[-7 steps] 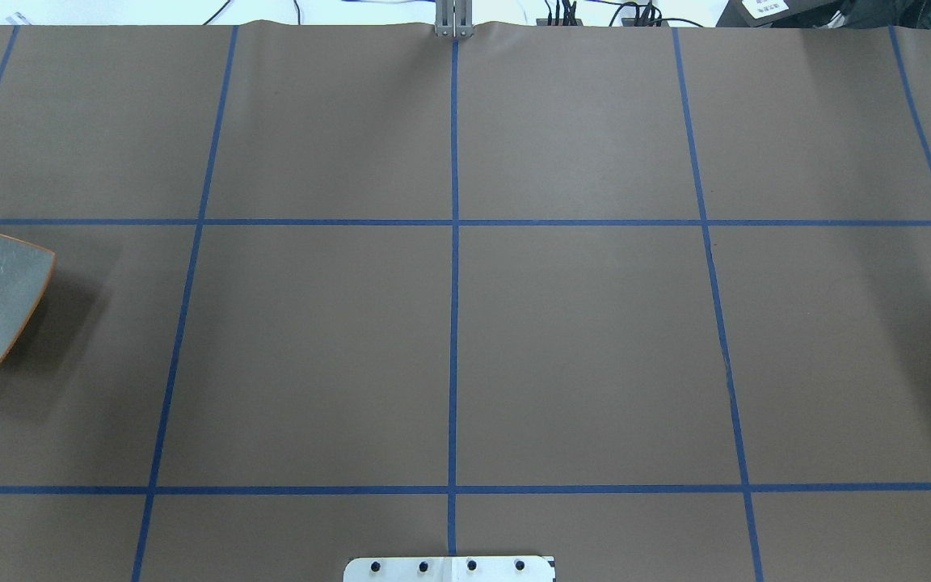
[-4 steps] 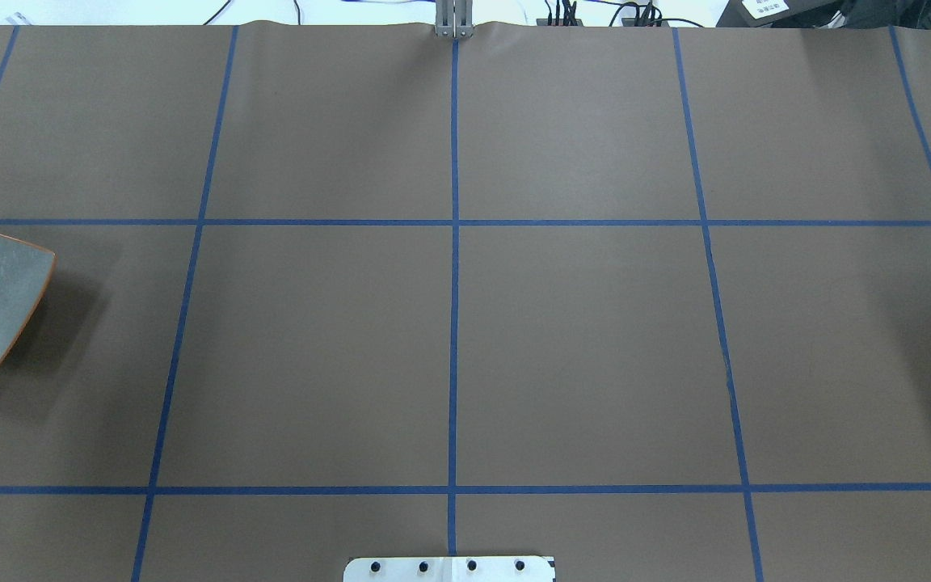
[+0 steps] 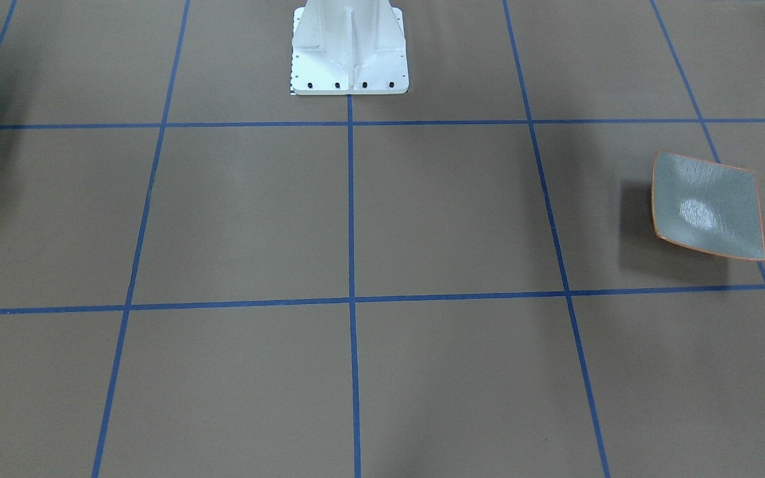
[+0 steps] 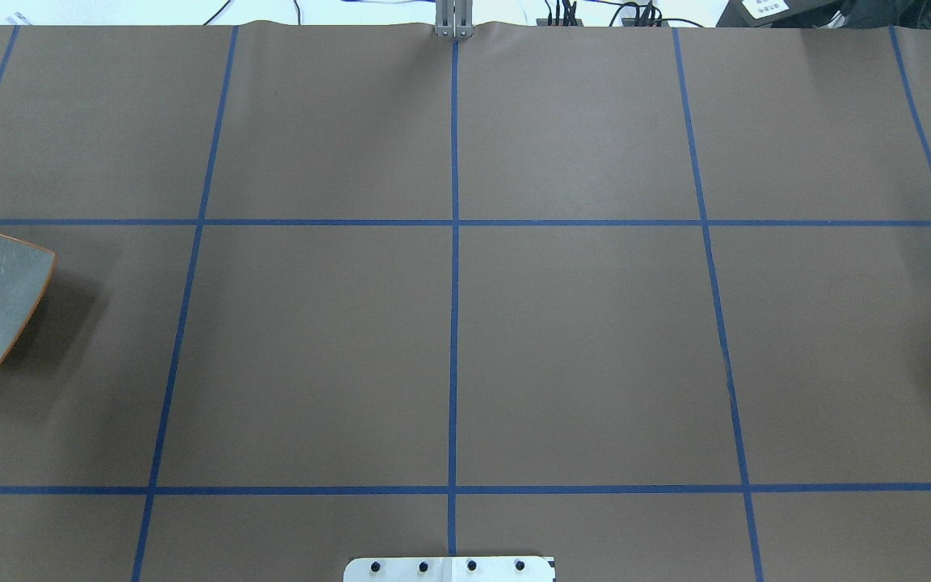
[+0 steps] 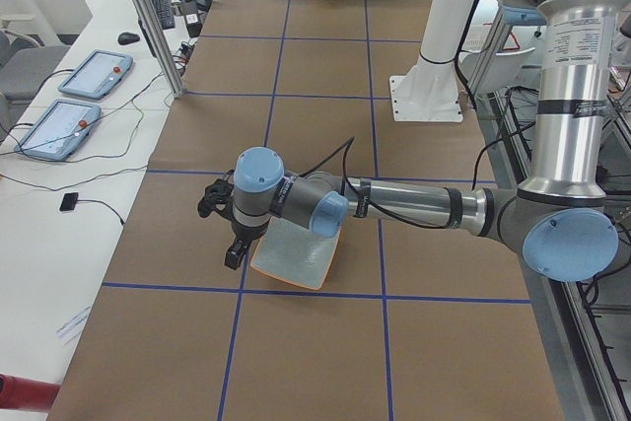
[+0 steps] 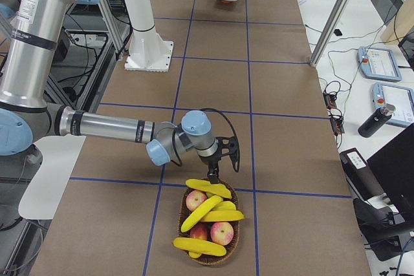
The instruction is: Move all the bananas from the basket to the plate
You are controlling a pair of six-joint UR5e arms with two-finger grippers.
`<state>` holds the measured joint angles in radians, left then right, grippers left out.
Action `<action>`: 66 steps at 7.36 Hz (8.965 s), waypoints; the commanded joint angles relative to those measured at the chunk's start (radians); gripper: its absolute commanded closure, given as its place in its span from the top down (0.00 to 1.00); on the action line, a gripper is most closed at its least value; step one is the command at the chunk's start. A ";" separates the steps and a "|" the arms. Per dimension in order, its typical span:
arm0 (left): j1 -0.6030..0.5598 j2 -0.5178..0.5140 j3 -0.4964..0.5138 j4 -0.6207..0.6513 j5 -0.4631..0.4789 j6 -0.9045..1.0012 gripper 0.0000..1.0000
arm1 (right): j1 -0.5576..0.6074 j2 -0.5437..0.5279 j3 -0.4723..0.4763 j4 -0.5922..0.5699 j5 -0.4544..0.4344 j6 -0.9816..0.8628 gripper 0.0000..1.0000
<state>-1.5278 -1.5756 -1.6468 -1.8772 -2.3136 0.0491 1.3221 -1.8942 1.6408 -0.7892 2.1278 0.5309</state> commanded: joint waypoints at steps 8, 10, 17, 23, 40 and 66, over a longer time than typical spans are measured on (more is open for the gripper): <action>0.000 0.000 0.002 0.001 -0.003 0.000 1.00 | -0.044 -0.016 -0.085 0.160 -0.017 0.038 0.00; 0.000 0.000 0.001 0.000 -0.004 0.000 1.00 | 0.032 -0.026 -0.082 0.159 0.000 -0.024 0.00; 0.064 -0.115 -0.005 -0.318 -0.004 -0.298 1.00 | 0.071 0.332 -0.062 -0.026 0.125 0.228 0.00; 0.348 -0.384 0.058 -0.468 0.056 -0.724 1.00 | -0.067 0.608 -0.056 -0.035 0.121 0.774 0.00; 0.862 -0.721 0.062 -0.638 0.276 -1.213 0.98 | -0.626 0.853 0.189 -0.091 -0.313 1.080 0.00; 0.362 0.167 -0.018 -0.628 0.134 -0.446 0.00 | 0.060 0.480 -0.050 -0.435 0.032 -0.177 1.00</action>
<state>-1.1236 -1.4408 -1.7221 -2.5064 -2.1792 -0.5356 1.3782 -1.4108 1.5914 -1.2243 2.1580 0.3641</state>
